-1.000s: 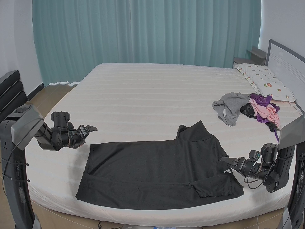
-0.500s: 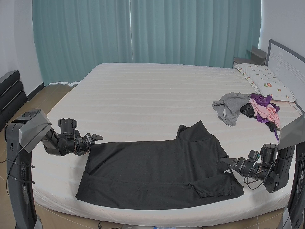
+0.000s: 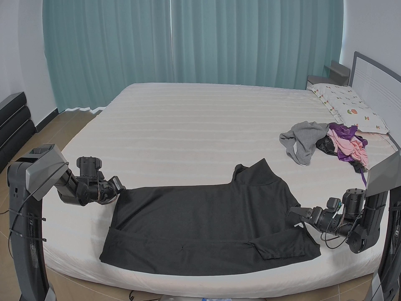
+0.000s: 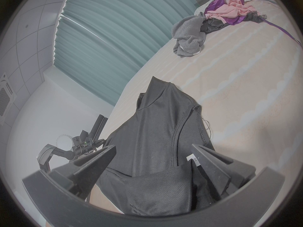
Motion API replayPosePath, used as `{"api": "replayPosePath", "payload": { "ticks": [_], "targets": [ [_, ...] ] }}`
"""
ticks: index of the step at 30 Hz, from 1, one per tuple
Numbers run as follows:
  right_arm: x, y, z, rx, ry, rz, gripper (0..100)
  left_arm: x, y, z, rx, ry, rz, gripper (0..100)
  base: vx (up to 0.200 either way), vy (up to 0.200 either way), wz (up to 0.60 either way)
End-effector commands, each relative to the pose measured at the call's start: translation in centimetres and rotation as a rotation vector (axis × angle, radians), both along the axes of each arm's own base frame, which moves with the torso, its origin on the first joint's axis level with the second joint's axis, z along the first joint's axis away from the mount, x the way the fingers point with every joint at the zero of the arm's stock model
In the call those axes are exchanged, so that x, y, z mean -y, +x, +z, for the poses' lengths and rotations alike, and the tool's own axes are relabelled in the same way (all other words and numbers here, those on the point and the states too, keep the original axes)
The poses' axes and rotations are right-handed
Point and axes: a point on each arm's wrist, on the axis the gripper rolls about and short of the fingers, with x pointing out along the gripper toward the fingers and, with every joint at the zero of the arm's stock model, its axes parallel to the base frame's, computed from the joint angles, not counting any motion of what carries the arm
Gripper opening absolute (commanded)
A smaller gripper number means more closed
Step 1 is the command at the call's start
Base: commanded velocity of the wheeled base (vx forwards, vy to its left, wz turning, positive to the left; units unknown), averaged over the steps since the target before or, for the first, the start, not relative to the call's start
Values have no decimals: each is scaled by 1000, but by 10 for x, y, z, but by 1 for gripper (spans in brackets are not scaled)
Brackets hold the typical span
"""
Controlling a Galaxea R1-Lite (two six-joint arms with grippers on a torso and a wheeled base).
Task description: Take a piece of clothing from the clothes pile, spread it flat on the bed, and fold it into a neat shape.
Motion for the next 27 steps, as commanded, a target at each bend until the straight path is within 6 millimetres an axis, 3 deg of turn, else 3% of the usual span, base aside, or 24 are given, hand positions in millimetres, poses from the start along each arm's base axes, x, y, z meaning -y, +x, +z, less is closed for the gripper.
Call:
{"api": "replayPosePath", "payload": {
  "ticks": [1, 16, 27],
  "targets": [
    [0, 1, 1, 15, 0, -1, 100, -3, 2, 2, 10, 8, 20, 0, 0, 0, 0],
    [1, 4, 2, 28, -4, -5, 100, -6, 7, 9, 106, 53, 83, 0, 0, 0, 0],
    [-6, 35, 2, 113, -42, -51, 100, -9, 1, 9, 90, 52, 91, 0, 0, 0, 0]
  ]
}}
